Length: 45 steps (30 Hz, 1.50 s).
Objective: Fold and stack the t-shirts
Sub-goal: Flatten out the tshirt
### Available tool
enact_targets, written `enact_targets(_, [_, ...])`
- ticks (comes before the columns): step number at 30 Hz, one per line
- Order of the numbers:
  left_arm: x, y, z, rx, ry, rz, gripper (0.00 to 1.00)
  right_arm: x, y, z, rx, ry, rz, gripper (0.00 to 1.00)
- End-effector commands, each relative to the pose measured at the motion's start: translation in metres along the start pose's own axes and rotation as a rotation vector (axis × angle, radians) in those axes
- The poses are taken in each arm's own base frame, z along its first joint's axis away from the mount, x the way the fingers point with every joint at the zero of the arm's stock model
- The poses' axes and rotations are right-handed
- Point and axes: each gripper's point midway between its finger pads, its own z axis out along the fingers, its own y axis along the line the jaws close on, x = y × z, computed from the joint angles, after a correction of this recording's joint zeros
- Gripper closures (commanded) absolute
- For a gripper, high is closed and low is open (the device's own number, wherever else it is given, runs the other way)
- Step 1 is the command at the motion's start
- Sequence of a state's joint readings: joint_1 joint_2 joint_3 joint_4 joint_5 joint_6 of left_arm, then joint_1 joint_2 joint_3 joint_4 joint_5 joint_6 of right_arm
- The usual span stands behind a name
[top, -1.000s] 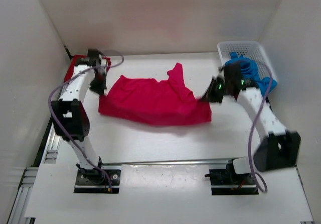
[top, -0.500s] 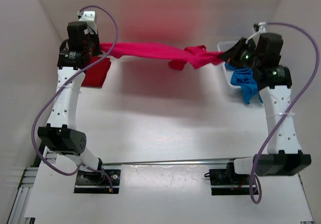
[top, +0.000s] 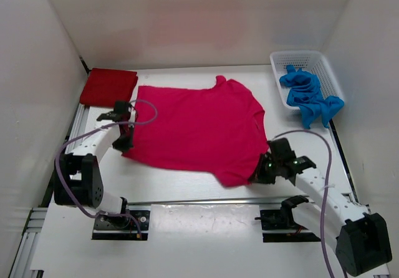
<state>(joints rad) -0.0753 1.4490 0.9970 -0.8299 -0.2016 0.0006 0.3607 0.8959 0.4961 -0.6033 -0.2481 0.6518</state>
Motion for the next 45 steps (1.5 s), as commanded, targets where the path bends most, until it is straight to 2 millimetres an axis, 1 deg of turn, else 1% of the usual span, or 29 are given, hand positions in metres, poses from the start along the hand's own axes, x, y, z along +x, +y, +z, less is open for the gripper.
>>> enact_targets(1, [0.053, 0.003, 0.017, -0.034, 0.132, 0.026, 0.89, 0.038, -0.025, 0.02, 0.061, 0.083, 0.05, 1.0])
enact_targets(3, [0.071, 0.001, 0.026, -0.034, 0.185, 0.037, 0.89, 0.046, -0.027, 0.025, 0.05, 0.103, 0.054, 1.0])
enact_targets(4, [0.085, 0.003, 0.031, -0.036, 0.226, 0.034, 0.89, 0.047, -0.028, 0.025, 0.056, 0.11, 0.057, 1.0])
enact_targets(6, [0.094, 0.005, 0.033, -0.039, 0.249, 0.024, 0.89, 0.049, -0.027, 0.025, 0.041, 0.123, 0.034, 0.99])
enact_targets(9, [0.103, 0.017, 0.03, -0.075, 0.277, 0.005, 0.89, 0.06, -0.032, 0.021, 0.056, 0.167, 0.018, 0.98])
enact_targets(11, [0.103, 0.021, 0.026, -0.089, 0.273, -0.004, 0.89, 0.066, -0.037, 0.016, 0.082, 0.199, 0.021, 0.98])
enact_targets(12, [0.103, 0.023, 0.026, -0.103, 0.273, -0.002, 0.89, 0.066, -0.036, 0.014, 0.083, 0.202, 0.013, 0.98])
enact_targets(14, [0.107, 0.026, 0.022, -0.115, 0.286, 0.003, 0.89, 0.065, -0.03, 0.01, 0.063, 0.213, 0.002, 0.98])
enact_targets(15, [0.101, 0.027, 0.019, -0.116, 0.264, -0.003, 0.89, 0.068, -0.028, 0.006, 0.058, 0.232, -0.003, 0.98])
enact_targets(16, [0.105, 0.029, 0.018, -0.117, 0.281, -0.008, 0.89, 0.066, -0.026, 0.004, 0.057, 0.234, -0.012, 0.98])
enact_targets(17, [0.099, 0.03, 0.014, -0.117, 0.275, -0.009, 0.89, 0.065, -0.021, -0.002, 0.048, 0.243, -0.019, 0.98])
enact_targets(19, [0.097, 0.027, 0.01, -0.095, 0.272, -0.013, 0.89, 0.064, -0.016, -0.007, 0.029, 0.248, -0.041, 0.98])
enact_targets(22, [0.1, 0.023, 0.009, -0.074, 0.284, -0.013, 0.89, 0.07, -0.018, -0.009, 0.041, 0.28, -0.026, 0.96])
enact_targets(23, [0.105, 0.022, 0.011, -0.073, 0.303, -0.009, 0.89, 0.079, -0.027, -0.007, 0.069, 0.315, -0.01, 0.96])
enact_targets(24, [0.108, 0.022, 0.01, -0.073, 0.314, -0.006, 0.89, 0.084, -0.03, -0.006, 0.084, 0.33, 0.013, 0.96])
enact_targets(25, [0.117, 0.022, 0.011, -0.071, 0.348, 0.001, 0.89, 0.09, -0.032, -0.007, 0.091, 0.359, 0.036, 0.96])
enact_targets(27, [0.129, 0.02, 0.012, -0.07, 0.376, 0.008, 0.89, 0.099, -0.037, -0.011, 0.115, 0.385, 0.063, 0.96])
enact_targets(30, [0.135, 0.024, 0.011, -0.094, 0.379, 0.013, 0.89, 0.099, -0.04, -0.016, 0.133, 0.357, 0.08, 0.96])
enact_targets(32, [0.135, 0.027, 0.011, -0.106, 0.379, 0.016, 0.89, 0.096, -0.035, -0.019, 0.121, 0.336, 0.099, 0.92])
enact_targets(33, [0.135, 0.028, 0.011, -0.115, 0.379, 0.017, 0.89, 0.094, -0.028, -0.021, 0.094, 0.329, 0.105, 0.89])
enact_targets(34, [0.135, 0.028, 0.011, -0.115, 0.379, 0.017, 0.89, 0.091, -0.023, -0.022, 0.078, 0.325, 0.101, 0.82])
enact_targets(35, [0.131, 0.029, 0.01, -0.116, 0.369, 0.015, 0.85, 0.091, -0.023, -0.022, 0.08, 0.324, 0.115, 0.63])
enact_targets(36, [0.13, 0.029, 0.009, -0.115, 0.381, 0.018, 0.77, 0.087, -0.022, -0.023, 0.088, 0.314, 0.112, 0.53])
enact_targets(37, [0.132, 0.029, 0.007, -0.115, 0.39, 0.02, 0.68, 0.086, -0.023, -0.026, 0.108, 0.313, 0.114, 0.48])
enact_targets(39, [0.125, 0.03, 0.003, -0.115, 0.38, 0.017, 0.5, 0.077, -0.025, -0.03, 0.145, 0.279, 0.091, 0.46])
enact_targets(40, [0.12, 0.031, -0.001, -0.116, 0.36, 0.013, 0.4, 0.062, -0.013, -0.038, 0.117, 0.229, 0.059, 0.46])
enact_targets(42, [0.101, 0.041, -0.009, -0.15, 0.287, -0.011, 0.32, 0.039, 0.0, -0.047, 0.099, 0.145, 0.019, 0.46])
enact_targets(43, [0.073, 0.045, -0.021, -0.155, 0.191, -0.036, 0.28, 0.013, 0.017, -0.06, 0.082, 0.043, -0.01, 0.46])
enact_targets(45, [0.041, 0.051, -0.037, -0.16, 0.093, -0.062, 0.24, -0.013, 0.029, -0.064, 0.104, 0.009, -0.061, 0.46])
